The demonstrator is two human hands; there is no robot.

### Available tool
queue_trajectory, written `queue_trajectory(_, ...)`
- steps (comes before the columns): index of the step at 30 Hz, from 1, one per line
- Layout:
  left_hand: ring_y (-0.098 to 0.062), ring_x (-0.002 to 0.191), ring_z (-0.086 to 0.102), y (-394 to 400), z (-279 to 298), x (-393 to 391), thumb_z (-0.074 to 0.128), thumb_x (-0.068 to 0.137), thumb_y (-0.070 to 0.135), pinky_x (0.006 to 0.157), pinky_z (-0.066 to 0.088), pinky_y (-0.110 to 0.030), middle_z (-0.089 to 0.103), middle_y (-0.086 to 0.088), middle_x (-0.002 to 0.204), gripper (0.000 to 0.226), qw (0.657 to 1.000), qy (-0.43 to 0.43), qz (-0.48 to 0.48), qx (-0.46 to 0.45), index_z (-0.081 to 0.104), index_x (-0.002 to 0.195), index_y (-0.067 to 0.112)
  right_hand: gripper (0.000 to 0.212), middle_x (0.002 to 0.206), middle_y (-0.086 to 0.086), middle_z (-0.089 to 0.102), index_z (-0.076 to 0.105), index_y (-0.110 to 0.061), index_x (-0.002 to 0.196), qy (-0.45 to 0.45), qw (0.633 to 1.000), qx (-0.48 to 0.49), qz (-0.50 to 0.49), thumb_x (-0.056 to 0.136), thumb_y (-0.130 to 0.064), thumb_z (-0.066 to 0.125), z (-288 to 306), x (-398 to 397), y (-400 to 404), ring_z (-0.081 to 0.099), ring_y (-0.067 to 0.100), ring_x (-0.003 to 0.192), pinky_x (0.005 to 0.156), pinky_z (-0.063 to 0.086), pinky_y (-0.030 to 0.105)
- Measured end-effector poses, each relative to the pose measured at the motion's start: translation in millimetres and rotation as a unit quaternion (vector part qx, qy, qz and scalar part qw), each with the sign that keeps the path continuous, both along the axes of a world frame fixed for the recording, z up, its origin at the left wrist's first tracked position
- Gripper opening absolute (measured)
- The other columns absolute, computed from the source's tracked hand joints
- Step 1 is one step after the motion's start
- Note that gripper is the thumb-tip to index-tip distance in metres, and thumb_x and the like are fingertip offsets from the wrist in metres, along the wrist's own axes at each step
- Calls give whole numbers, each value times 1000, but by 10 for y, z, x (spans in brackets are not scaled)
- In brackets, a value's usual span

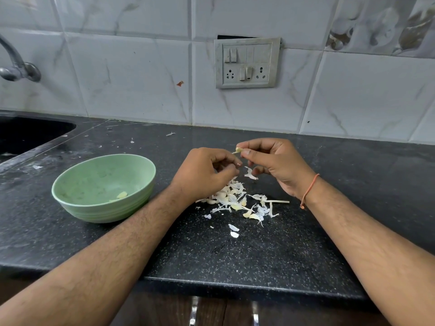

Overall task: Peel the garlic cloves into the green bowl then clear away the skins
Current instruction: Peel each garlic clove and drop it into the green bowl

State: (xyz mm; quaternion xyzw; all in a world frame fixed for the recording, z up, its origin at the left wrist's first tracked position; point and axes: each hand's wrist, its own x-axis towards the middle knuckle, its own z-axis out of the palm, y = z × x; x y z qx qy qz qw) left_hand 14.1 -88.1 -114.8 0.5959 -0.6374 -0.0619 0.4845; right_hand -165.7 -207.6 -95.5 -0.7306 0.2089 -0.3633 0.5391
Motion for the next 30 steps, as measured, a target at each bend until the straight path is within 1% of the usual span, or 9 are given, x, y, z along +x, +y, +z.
queue_trajectory(2,-14,67,74,1,10,-4,65,96,23,64,62,-36,79,16,77,19,1000,15,13,4,82,92,31,14,98,19,75,84,-17,106,1,999,-29,-14,94,-12,80,-2,7,1,64,20,83,70,60,35)
queue_trajectory(5,-6,57,68,-3,9,13,63,98,39,62,58,-31,75,18,69,25,997,25,65,-15,79,81,32,10,99,21,75,84,-18,103,6,997,-73,-36,93,-18,82,3,12,2,65,20,81,68,61,34)
queue_trajectory(8,-4,49,54,-28,3,43,80,92,41,53,46,-19,74,18,79,9,995,60,65,-51,78,96,33,9,96,15,79,83,-16,102,11,994,-98,-51,93,-19,82,-5,21,-15,68,18,80,65,59,31)
queue_trajectory(9,-3,47,50,-40,0,52,82,92,38,51,41,-14,75,17,86,13,995,70,52,-57,78,103,33,9,95,13,79,83,-16,101,12,993,-102,-54,93,-19,82,-9,25,-19,68,17,80,65,59,30)
queue_trajectory(11,-4,45,45,-52,-9,55,81,93,36,50,38,-14,77,16,93,14,995,77,34,-56,81,107,31,7,92,11,79,82,-16,99,14,993,-105,-52,93,-19,83,-18,31,-19,68,16,77,64,58,30)
queue_trajectory(15,-19,51,60,-71,-26,59,77,98,37,53,50,-29,80,12,87,12,990,134,6,-39,83,102,27,8,92,14,79,82,-14,100,11,993,-110,-50,93,-19,82,-17,31,-11,68,20,76,64,58,29)
queue_trajectory(17,-24,54,62,-79,-27,65,75,100,35,53,51,-30,80,6,90,13,986,164,-8,-32,82,103,24,10,93,14,79,81,-12,102,14,993,-112,-45,95,-18,80,-12,29,-10,68,19,76,66,58,30)
queue_trajectory(24,-19,60,55,-75,-13,38,70,102,22,48,43,-19,80,-1,91,13,968,243,-63,-10,80,107,14,8,88,7,76,78,-8,104,-5,999,-43,4,100,-11,71,6,15,28,67,20,81,66,58,30)
queue_trajectory(30,-15,59,55,-56,11,17,68,104,23,46,41,-19,79,-2,97,14,956,273,-108,3,79,106,15,10,87,5,74,76,-8,104,-23,999,41,20,102,-12,68,43,-5,47,68,18,82,62,57,28)
